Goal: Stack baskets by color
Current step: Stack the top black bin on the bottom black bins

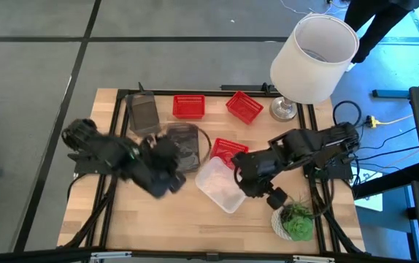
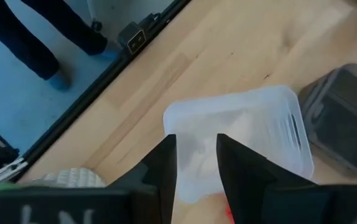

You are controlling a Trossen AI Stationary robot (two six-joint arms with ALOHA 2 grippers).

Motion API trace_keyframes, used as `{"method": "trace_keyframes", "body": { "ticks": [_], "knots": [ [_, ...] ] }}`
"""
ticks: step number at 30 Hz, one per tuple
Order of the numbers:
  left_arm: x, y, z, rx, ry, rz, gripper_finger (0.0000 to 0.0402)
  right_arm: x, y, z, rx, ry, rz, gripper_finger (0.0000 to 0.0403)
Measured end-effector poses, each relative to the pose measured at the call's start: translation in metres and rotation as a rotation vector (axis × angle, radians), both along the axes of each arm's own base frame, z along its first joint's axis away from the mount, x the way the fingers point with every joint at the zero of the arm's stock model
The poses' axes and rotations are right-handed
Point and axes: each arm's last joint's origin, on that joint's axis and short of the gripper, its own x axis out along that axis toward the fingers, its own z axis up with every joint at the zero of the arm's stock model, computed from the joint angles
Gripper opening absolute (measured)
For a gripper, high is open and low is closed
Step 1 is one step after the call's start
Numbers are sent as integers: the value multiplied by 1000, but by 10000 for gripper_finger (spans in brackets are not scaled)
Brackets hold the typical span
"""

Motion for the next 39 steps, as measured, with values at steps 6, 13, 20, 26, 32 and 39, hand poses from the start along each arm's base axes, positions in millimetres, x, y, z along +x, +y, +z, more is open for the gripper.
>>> {"method": "trace_keyframes", "body": {
  "ticks": [6, 13, 20, 26, 32, 39],
  "knots": [
    [-30, 46, 0, -54, 47, 53, 53, -20, -13, 24, 71, -23, -119, 113],
    [-71, 91, -29, -163, 79, 305, 53, -37, -19, 49, 173, -134, -182, 113],
    [-88, 122, -69, -223, 99, 637, 53, -38, -21, 56, 183, -205, -221, 113],
    [-91, 150, -100, -236, 221, 798, 53, -37, -24, 56, 136, -235, -309, 113],
    [-95, 172, -116, -193, 385, 718, 53, -35, -27, 56, 87, -267, -422, 113],
    [-97, 198, -117, -221, 411, 658, 18, -34, -31, 56, 28, -302, -480, 113]
  ]
}}
